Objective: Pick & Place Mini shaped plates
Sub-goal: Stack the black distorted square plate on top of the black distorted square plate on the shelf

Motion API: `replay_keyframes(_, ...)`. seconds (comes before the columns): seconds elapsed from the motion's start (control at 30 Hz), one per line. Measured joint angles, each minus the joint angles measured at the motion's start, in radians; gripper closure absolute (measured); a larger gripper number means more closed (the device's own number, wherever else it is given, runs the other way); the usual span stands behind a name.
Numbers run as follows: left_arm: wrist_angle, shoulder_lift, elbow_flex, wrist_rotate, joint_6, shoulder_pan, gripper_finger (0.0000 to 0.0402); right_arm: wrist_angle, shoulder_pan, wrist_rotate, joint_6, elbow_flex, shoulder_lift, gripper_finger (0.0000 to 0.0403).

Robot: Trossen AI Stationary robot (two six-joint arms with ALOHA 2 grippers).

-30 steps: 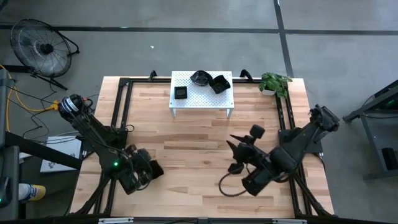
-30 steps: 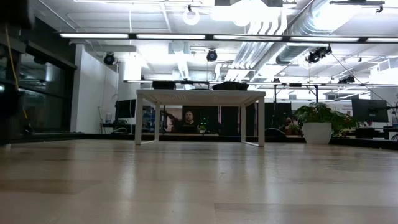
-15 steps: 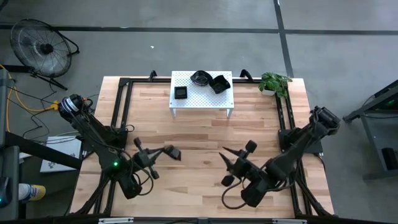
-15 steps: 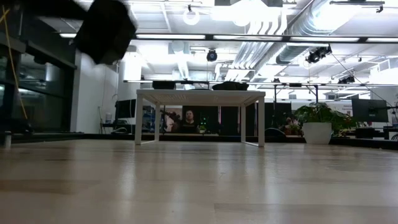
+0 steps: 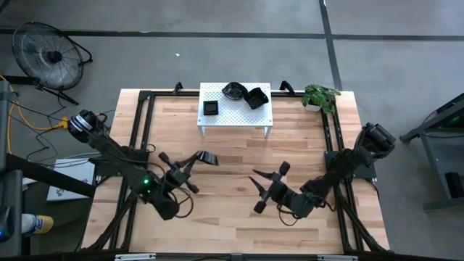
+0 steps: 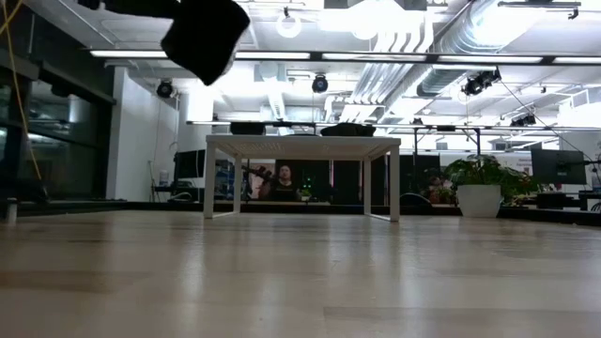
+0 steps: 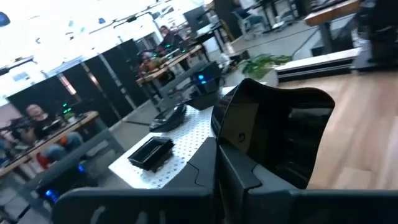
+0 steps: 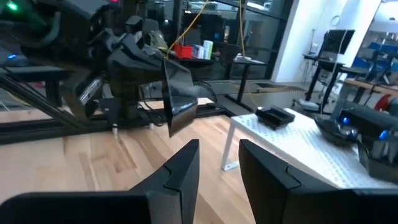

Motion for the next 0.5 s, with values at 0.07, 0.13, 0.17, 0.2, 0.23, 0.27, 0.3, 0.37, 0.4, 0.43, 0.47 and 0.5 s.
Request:
replay_keyframes(0.07,0.013,0.000,0.000,-0.004,0.000,0.024,0.0401,0.002,-0.009,-0.001,0.030,-0.023,0.000,0.0295)
replay_keyframes(0.13,0.027,0.000,0.000,-0.004,0.000,0.050,0.0401,0.001,-0.018,-0.001,0.068,-0.043,0.000,0.0295)
replay_keyframes(0.17,0.031,0.000,0.000,-0.004,0.000,0.062,0.0401,0.002,-0.022,-0.002,0.086,-0.051,0.000,0.0295)
replay_keyframes(0.2,0.035,0.000,0.000,-0.004,0.000,0.075,0.0401,0.002,-0.026,-0.001,0.102,-0.060,0.000,0.0295)
replay_keyframes(0.23,0.039,0.000,0.000,-0.004,0.000,0.087,0.0401,0.002,-0.028,0.000,0.115,-0.068,0.000,0.0295)
replay_keyframes(0.27,0.043,0.000,0.000,-0.004,0.000,0.099,0.0401,0.002,-0.030,-0.001,0.129,-0.074,0.000,0.0295)
replay_keyframes(0.3,0.047,0.000,0.000,-0.004,0.000,0.111,0.0401,0.002,-0.034,-0.001,0.139,-0.079,0.000,0.0295)
replay_keyframes(0.37,0.048,0.000,0.000,-0.004,0.000,0.134,0.0401,0.003,-0.038,0.005,0.146,-0.083,0.002,0.0295)
replay_keyframes(0.4,0.048,0.000,0.000,-0.004,0.000,0.145,0.0401,0.012,-0.040,0.011,0.142,-0.084,0.008,0.0295)
replay_keyframes(0.43,0.054,0.000,0.000,-0.004,0.000,0.157,0.0401,0.017,-0.041,0.021,0.136,-0.085,0.013,0.0295)
replay_keyframes(0.47,0.060,0.000,0.000,-0.003,-0.001,0.170,0.0401,0.019,-0.046,0.025,0.134,-0.085,0.020,0.0295)
replay_keyframes(0.5,0.066,0.000,0.000,-0.002,0.000,0.183,0.0401,0.022,-0.054,0.023,0.135,-0.085,0.028,0.0295)
